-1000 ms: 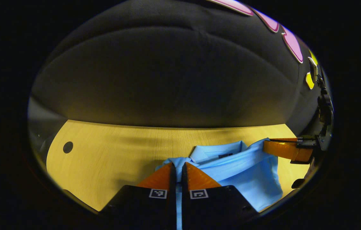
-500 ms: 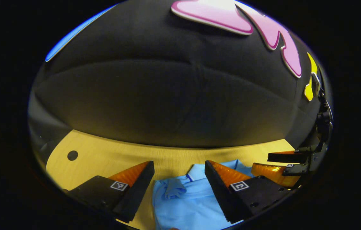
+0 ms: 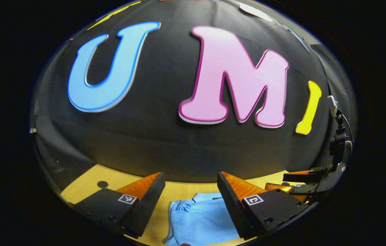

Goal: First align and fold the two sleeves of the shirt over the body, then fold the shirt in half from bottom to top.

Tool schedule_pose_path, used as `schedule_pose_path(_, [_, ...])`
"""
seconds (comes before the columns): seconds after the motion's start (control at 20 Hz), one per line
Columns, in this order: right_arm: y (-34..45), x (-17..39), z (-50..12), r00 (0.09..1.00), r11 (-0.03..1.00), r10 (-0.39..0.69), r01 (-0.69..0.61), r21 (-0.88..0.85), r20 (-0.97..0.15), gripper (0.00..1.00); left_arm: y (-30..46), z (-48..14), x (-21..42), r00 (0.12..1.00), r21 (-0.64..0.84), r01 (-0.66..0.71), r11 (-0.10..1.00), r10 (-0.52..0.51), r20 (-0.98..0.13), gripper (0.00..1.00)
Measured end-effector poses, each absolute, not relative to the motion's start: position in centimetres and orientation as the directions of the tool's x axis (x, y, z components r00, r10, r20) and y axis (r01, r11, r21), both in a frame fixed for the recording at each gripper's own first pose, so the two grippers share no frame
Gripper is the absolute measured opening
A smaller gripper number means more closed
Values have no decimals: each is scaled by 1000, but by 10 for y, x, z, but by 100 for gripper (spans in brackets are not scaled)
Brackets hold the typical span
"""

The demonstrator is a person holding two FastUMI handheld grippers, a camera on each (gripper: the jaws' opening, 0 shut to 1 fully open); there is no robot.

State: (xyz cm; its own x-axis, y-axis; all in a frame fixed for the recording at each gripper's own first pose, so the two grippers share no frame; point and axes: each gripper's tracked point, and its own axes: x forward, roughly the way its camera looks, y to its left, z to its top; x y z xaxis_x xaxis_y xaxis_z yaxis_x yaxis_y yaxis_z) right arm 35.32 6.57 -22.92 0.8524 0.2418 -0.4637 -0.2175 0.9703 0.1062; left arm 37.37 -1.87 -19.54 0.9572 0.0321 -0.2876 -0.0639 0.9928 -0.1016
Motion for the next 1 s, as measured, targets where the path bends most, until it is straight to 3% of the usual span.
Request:
schedule_pose_path(0.45, [76,218,-89,927,974,228,-220,60,-296,98,-44,-67,212,992,-45,29,999,-34,-119,97])
schedule_pose_path(0.9, [99,63,-12,943,966,258,-256,35,-213,98,-57,-13,52,992,-39,84,996,-88,-88,96])
schedule_pose_path(1.0, [106,32,-1,944,964,267,-260,62,-194,99,-55,-3,24,994,-5,83,997,-83,-76,92])
